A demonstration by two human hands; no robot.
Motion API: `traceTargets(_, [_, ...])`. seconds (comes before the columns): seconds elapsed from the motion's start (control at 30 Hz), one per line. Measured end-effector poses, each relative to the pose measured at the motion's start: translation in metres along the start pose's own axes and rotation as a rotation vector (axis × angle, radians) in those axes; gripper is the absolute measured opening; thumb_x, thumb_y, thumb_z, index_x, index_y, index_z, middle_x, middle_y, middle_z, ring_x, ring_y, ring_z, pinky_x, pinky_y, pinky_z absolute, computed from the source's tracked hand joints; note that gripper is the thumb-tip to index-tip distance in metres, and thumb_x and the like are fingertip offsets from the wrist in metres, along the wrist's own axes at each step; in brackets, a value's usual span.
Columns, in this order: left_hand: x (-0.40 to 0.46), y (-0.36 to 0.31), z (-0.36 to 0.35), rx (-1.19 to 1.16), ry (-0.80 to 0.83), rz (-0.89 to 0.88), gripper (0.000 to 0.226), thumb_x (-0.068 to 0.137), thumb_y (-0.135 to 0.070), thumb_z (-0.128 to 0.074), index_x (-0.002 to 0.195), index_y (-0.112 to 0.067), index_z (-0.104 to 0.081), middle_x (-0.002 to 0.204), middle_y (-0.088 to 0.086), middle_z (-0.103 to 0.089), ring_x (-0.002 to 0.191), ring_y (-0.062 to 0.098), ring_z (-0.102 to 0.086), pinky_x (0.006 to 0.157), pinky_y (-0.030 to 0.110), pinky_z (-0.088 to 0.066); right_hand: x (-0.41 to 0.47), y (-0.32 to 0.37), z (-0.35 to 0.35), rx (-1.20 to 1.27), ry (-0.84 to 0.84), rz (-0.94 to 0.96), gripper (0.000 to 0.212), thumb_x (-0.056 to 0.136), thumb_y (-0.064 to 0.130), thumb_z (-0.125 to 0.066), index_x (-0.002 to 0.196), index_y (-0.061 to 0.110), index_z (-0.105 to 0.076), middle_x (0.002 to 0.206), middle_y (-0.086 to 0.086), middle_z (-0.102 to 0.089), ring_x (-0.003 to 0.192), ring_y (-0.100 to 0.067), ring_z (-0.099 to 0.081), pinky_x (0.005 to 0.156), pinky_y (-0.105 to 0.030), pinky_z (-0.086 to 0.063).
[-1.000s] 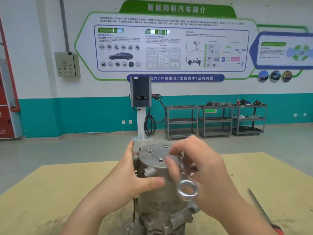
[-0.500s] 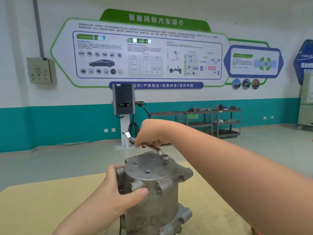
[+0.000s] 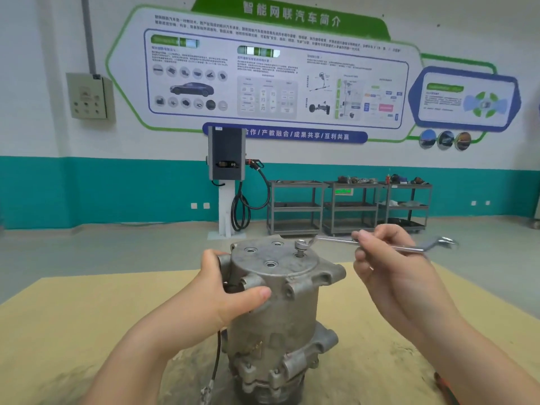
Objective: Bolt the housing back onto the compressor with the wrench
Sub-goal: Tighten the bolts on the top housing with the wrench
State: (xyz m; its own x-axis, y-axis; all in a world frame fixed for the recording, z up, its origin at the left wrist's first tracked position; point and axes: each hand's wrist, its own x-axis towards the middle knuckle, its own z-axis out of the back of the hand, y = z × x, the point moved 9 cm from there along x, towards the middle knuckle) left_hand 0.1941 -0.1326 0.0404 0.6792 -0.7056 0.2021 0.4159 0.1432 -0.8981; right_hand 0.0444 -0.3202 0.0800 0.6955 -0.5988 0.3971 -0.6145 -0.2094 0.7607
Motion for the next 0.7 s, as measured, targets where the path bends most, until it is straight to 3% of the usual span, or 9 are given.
traceTargets(0.13, [0.001,0.003,0.003,-0.005,0.000,-0.014,0.082,0.051,-0.078,-0.073,0.111,-0.039,-0.034,0.114,-0.019,-0.059,0.088,-0.019,-0.060,0.062,0.002,-0.045,-0.049,0.040,-0.064,-0.939,0.254,0.644,0.024,0.075,0.001,-0.078,0.073,0.017,-0.060,0.078,0.007,-0.065,0.073,-0.006,-0.065,0.063,-0.017,-0.051])
traceTargets(0.2, [0.002,0.003,0.001,-0.022,0.005,-0.029,0.074,0.060,-0.071,-0.078,0.112,-0.038,-0.036,0.112,-0.024,-0.060,0.090,-0.020,-0.059,0.064,0.002,-0.045,-0.057,0.032,-0.104,-1.191,0.493,0.772,0.024,0.075,-0.004,-0.076,0.076,0.016,-0.063,0.077,0.009,-0.057,0.070,-0.006,-0.057,0.061,-0.019,-0.047])
traceTargets(0.3, [0.001,-0.002,-0.001,0.034,0.014,-0.079,0.043,0.078,-0.051,-0.075,0.110,-0.050,-0.045,0.098,-0.040,-0.059,0.091,-0.024,-0.055,0.066,0.000,-0.043,-0.037,0.007,-0.156,-1.384,0.717,0.644,0.005,0.083,0.019,-0.069,0.085,0.022,-0.066,0.080,0.009,-0.054,0.070,-0.006,-0.052,0.065,-0.021,-0.043])
traceTargets(0.43, [0.001,0.004,0.004,-0.010,-0.042,-0.005,0.067,0.065,-0.062,-0.082,0.110,-0.040,-0.037,0.111,-0.019,-0.063,0.086,-0.016,-0.061,0.065,0.008,-0.047,0.022,-0.037,-0.197,-1.722,0.764,0.467,0.012,0.086,0.021,-0.062,0.093,0.014,-0.070,0.079,0.005,-0.064,0.074,-0.011,-0.059,0.065,-0.028,-0.049])
traceTargets(0.53, [0.000,0.002,0.001,-0.044,-0.010,0.000,0.071,0.055,-0.060,-0.074,0.110,-0.033,-0.039,0.114,-0.016,-0.061,0.083,-0.016,-0.062,0.060,0.004,-0.046,0.080,-0.053,-0.179,-1.831,0.636,0.124,0.008,0.083,0.011,-0.062,0.081,0.006,-0.068,0.063,-0.002,-0.062,0.052,-0.014,-0.053,0.047,-0.021,-0.043])
traceTargets(0.6, [0.000,0.001,0.001,-0.046,0.003,-0.004,0.075,0.049,-0.062,-0.072,0.110,-0.032,-0.039,0.113,-0.016,-0.061,0.083,-0.016,-0.063,0.060,0.004,-0.046,0.108,-0.054,-0.144,-1.701,0.474,-0.176,0.016,0.084,0.005,-0.061,0.068,0.005,-0.059,0.049,-0.002,-0.050,0.040,-0.011,-0.041,0.039,-0.017,-0.032])
traceTargets(0.7, [0.000,0.002,0.002,-0.046,0.009,0.008,0.074,0.050,-0.064,-0.071,0.110,-0.036,-0.037,0.113,-0.017,-0.061,0.084,-0.017,-0.062,0.059,0.003,-0.045,0.111,-0.063,-0.072,-0.973,0.188,-0.651,0.019,0.096,-0.002,-0.049,0.078,-0.003,-0.056,0.063,-0.009,-0.055,0.042,-0.005,-0.037,0.036,-0.010,-0.027])
